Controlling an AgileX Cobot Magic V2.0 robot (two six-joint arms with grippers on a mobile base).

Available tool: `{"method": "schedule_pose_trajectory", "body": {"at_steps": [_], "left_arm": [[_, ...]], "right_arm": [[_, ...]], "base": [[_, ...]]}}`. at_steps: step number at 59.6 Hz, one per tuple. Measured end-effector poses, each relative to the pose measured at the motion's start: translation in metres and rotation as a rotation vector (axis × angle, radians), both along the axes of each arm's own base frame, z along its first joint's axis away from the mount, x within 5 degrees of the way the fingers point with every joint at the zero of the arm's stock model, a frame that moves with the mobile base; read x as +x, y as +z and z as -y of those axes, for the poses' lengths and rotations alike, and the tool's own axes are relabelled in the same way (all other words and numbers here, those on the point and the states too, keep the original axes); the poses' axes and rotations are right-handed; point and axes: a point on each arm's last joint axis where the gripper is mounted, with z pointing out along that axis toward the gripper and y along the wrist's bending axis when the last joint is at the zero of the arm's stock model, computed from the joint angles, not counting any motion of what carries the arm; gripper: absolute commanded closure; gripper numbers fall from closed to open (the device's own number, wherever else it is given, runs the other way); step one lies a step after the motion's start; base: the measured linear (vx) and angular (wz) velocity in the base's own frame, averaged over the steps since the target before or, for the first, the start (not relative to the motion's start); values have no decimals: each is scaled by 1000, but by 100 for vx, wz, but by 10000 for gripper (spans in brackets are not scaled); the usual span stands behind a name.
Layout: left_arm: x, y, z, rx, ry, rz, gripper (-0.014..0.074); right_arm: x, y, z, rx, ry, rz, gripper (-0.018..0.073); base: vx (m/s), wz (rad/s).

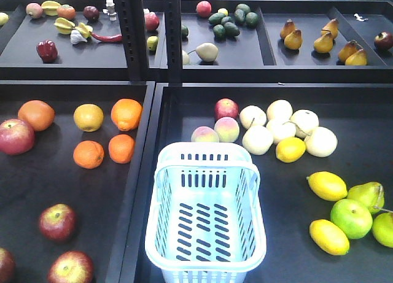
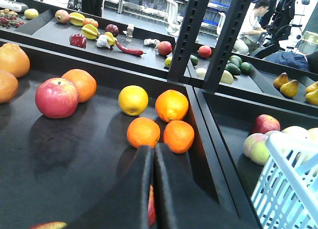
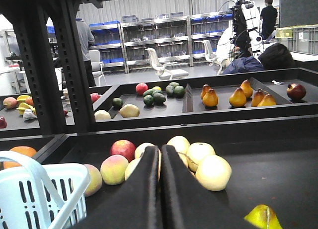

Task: Pick three apples into basket with both arms

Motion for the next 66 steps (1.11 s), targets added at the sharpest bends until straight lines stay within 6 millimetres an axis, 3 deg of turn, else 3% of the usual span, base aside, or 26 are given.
{"method": "schedule_pose_trajectory", "body": {"at_steps": [54, 66], "left_arm": [[0, 1, 0, -2, 1, 13, 603], [0, 2, 2, -122, -6, 30, 603]], "right_arm": [[0, 0, 0, 0, 0, 0, 564], [0, 0, 0, 0, 0, 0, 564]], "base": [[0, 0], [0, 0]]}}
